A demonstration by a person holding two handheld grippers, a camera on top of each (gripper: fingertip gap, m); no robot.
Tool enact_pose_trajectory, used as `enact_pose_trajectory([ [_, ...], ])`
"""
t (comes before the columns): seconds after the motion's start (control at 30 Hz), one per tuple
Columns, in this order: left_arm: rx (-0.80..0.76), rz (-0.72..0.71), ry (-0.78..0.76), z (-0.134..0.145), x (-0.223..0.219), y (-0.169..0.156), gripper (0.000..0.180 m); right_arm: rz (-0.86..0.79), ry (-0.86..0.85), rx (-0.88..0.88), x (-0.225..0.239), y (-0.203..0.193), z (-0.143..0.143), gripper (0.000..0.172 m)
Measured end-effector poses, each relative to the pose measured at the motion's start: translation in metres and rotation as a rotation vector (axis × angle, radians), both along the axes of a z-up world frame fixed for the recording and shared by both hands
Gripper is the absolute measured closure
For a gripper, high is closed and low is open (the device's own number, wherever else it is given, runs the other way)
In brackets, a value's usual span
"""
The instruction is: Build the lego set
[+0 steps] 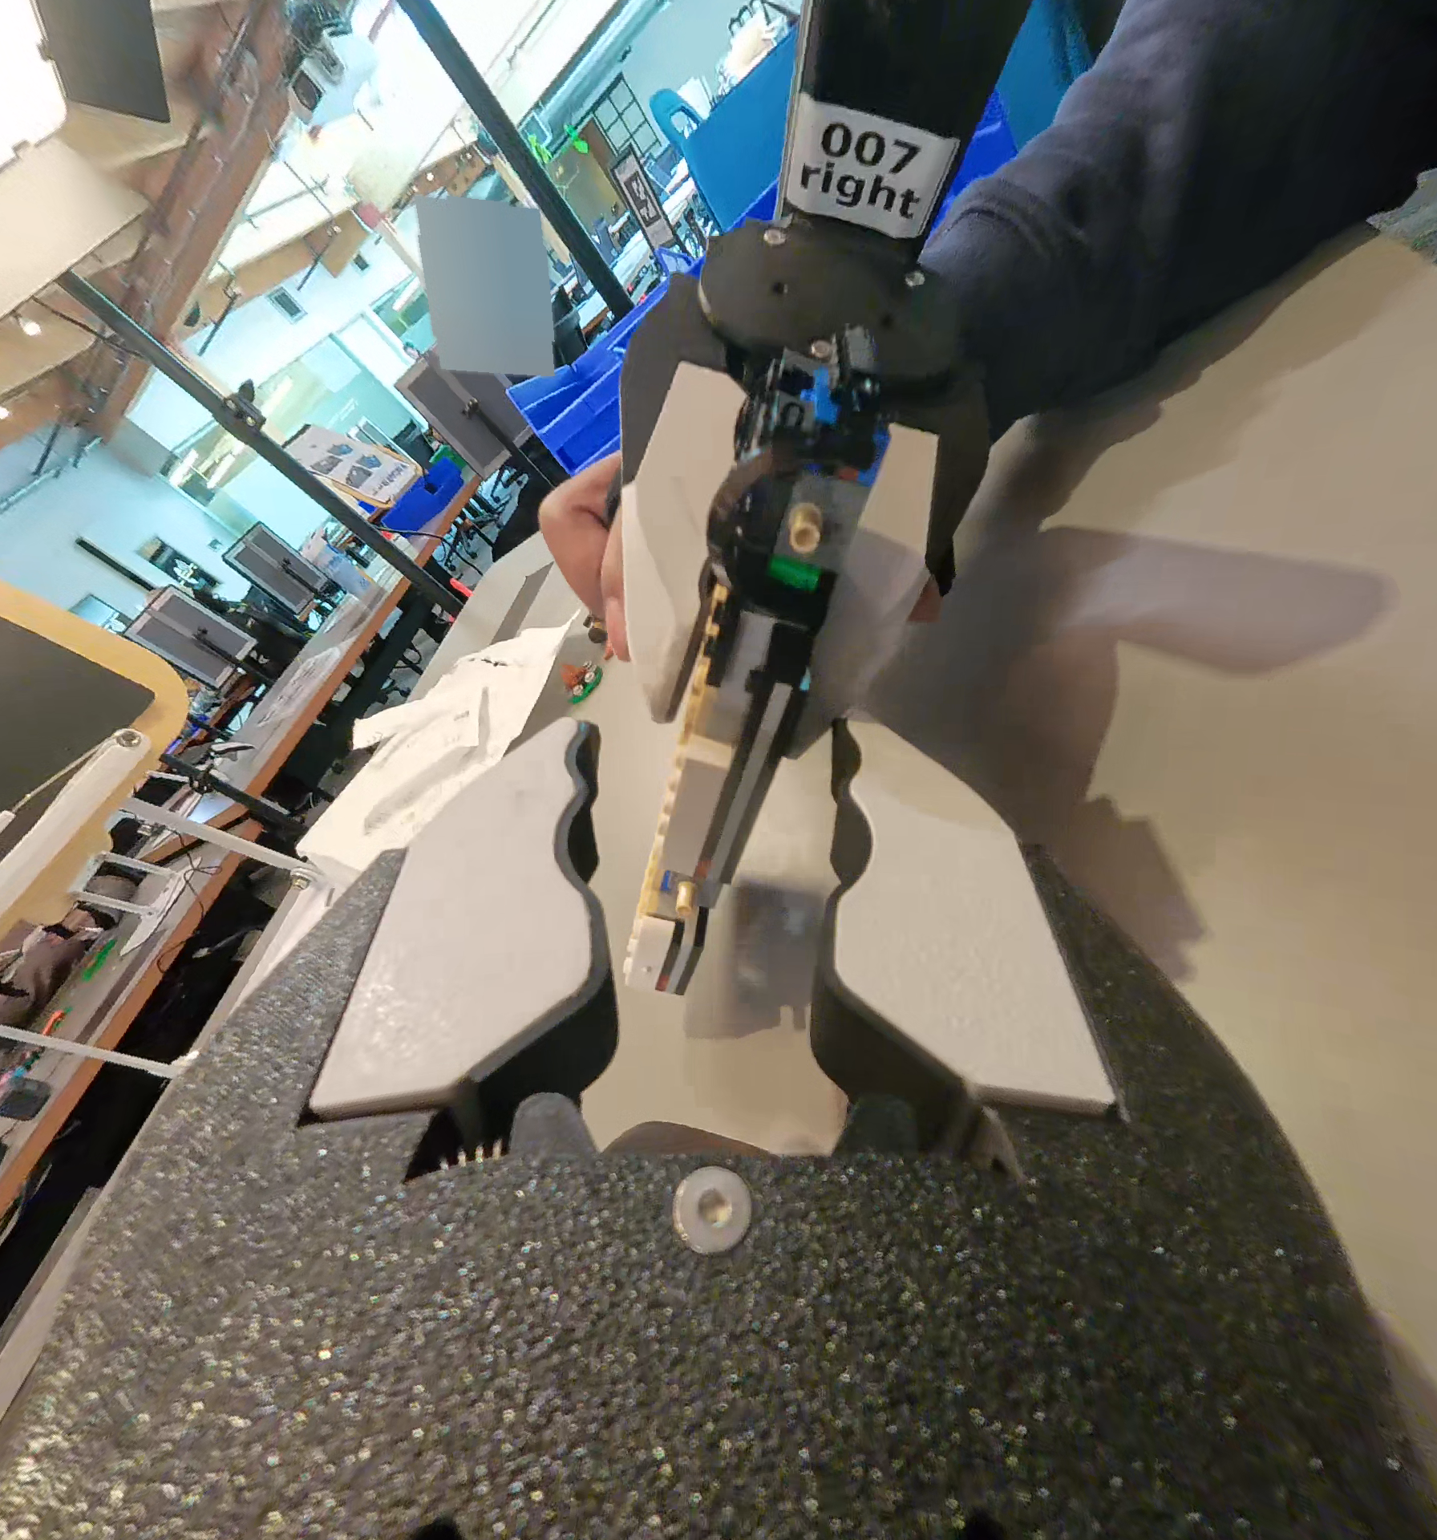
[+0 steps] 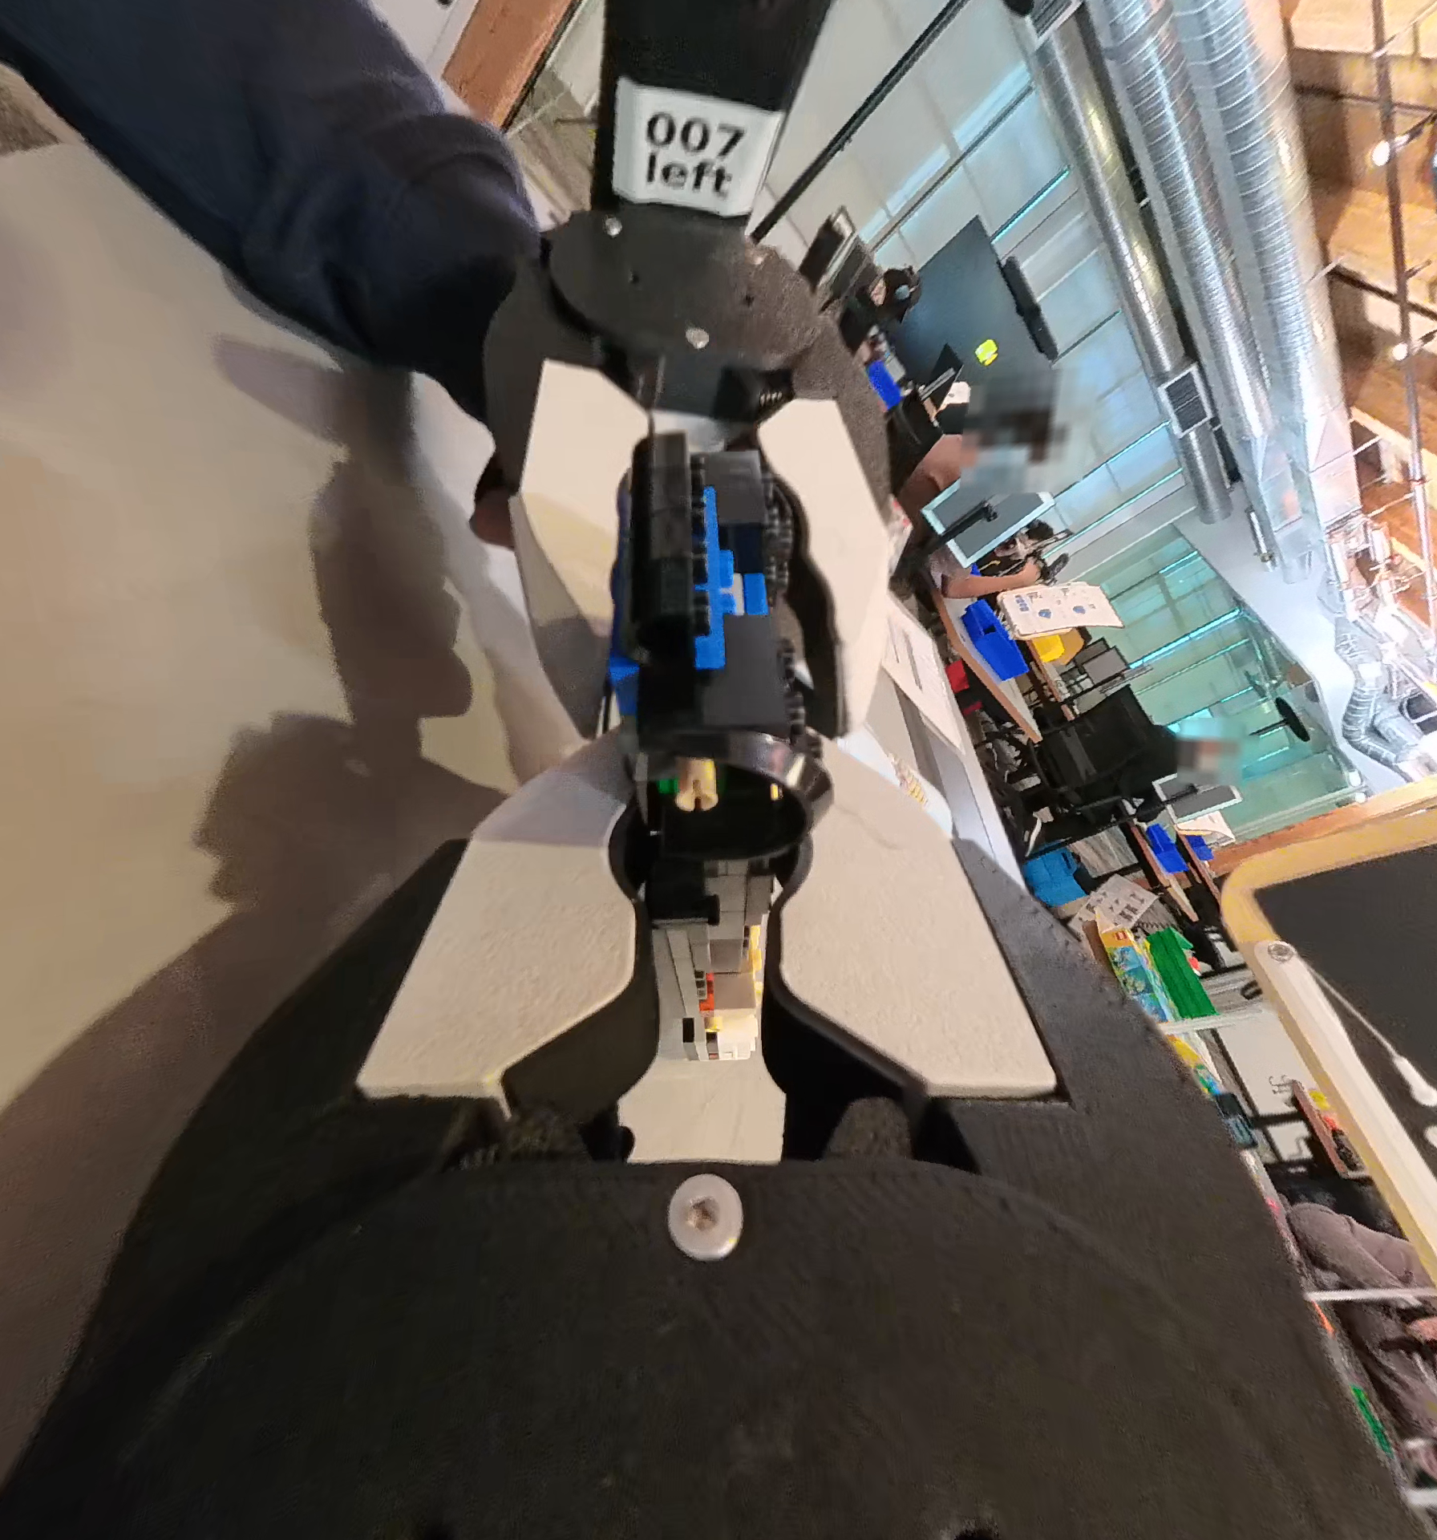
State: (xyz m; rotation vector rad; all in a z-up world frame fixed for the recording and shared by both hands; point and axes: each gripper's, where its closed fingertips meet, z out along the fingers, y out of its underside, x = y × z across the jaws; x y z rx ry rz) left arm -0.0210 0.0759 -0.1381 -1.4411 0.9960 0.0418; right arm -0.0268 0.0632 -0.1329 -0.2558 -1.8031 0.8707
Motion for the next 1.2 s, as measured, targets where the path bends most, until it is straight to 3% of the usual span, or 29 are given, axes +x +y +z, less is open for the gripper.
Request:
enact_pose_trajectory([
  [0.23, 0.041, 0.016, 0.033, -0.006, 0.005, 0.004, 0.130, 0.055, 0.029, -0.119, 0.004, -0.008, 0.014, 0.147],
  [0.43, 0.087, 0.052, 0.103, -0.010, 0.006, 0.007, 0.155, 0.078, 0.012, -0.142, 0.005, -0.013, 0.011, 0.146],
  [0.53, 0.080, 0.077, 0.103, -0.008, 0.003, 0.008, 0.156, 0.049, 0.022, -0.142, 0.003, -0.009, 0.014, 0.142],
  [0.7, 0.136, 0.207, 0.239, -0.005, -0.009, 0.016, 0.155, -0.023, 0.037, -0.100, -0.001, 0.007, 0.017, 0.133],
  [0.83, 0.213, 0.327, 0.366, 0.001, -0.021, 0.021, 0.156, -0.103, 0.070, 0.014, -0.001, 0.025, 0.017, 0.127],
  [1.2, 0.239, 0.468, 0.579, 0.005, -0.042, 0.025, 0.156, -0.306, 0.229, 0.468, 0.022, 0.053, 0.023, 0.126],
])
